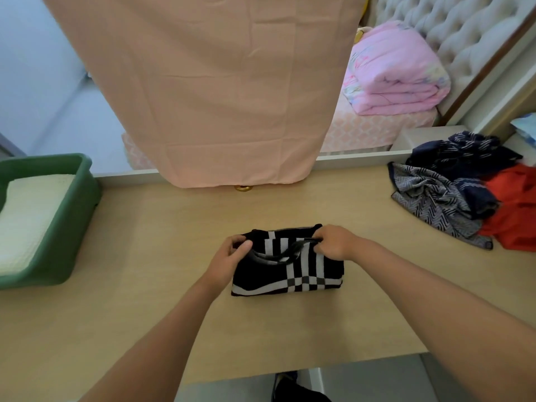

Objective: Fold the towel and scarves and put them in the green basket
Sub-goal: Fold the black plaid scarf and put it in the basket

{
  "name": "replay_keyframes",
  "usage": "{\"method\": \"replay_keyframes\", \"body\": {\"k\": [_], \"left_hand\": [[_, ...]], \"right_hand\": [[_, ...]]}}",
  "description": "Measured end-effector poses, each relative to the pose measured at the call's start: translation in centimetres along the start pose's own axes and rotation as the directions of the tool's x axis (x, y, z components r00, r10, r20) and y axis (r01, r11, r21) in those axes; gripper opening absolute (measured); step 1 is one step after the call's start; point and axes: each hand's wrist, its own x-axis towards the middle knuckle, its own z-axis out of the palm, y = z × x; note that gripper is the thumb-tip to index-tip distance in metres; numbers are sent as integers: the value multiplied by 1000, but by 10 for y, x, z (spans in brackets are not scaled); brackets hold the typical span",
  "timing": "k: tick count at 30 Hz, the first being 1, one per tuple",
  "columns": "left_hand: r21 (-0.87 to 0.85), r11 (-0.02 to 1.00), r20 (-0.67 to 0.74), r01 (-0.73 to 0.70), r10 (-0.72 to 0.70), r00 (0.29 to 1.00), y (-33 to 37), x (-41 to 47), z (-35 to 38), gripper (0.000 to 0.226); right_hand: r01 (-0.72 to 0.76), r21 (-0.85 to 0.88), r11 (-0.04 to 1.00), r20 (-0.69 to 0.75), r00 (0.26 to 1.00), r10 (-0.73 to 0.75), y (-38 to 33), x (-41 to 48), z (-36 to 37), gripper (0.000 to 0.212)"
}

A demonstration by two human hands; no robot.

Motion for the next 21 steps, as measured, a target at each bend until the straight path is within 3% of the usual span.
{"method": "replay_keyframes", "body": {"k": [3, 5, 6, 8, 11, 13, 16, 19, 21], "left_hand": [[206, 976, 158, -75, 42, 986, -15, 8, 1, 97], [406, 908, 172, -103, 35, 985, -27, 15, 4, 112], [484, 870, 129, -98, 40, 991, -29, 18, 6, 106], [548, 835, -36, -56, 90, 995, -33, 29, 9, 68], [431, 902, -243, -27, 145, 959, -32, 40, 15, 17], [372, 928, -320, -33, 161, 933, -25, 45, 17, 8], [482, 876, -361, -9, 208, 909, -15, 60, 18, 4], [528, 846, -370, 68, 157, 916, -5, 79, 15, 12], [628, 766, -376, 138, 144, 915, 2, 88, 15, 19]], "right_hand": [[-9, -101, 995, -73, 997, 2, 7, 19, 10, 24], [27, -249, 968, -130, 990, -61, 12, 29, 20, 31], [51, -325, 944, -158, 982, -107, 15, 34, 24, 35], [105, -381, 918, -155, 972, -176, 20, 41, 29, 39], [158, -373, 915, -92, 974, -205, 30, 52, 26, 38], [174, -346, 922, -93, 971, -219, 31, 59, 16, 31], [188, -266, 945, -109, 968, -224, 27, 73, -3, 17], [156, -242, 958, -108, 976, -187, 22, 96, -18, 6], [123, -277, 953, -119, 980, -161, 22, 108, -22, 12]]}}
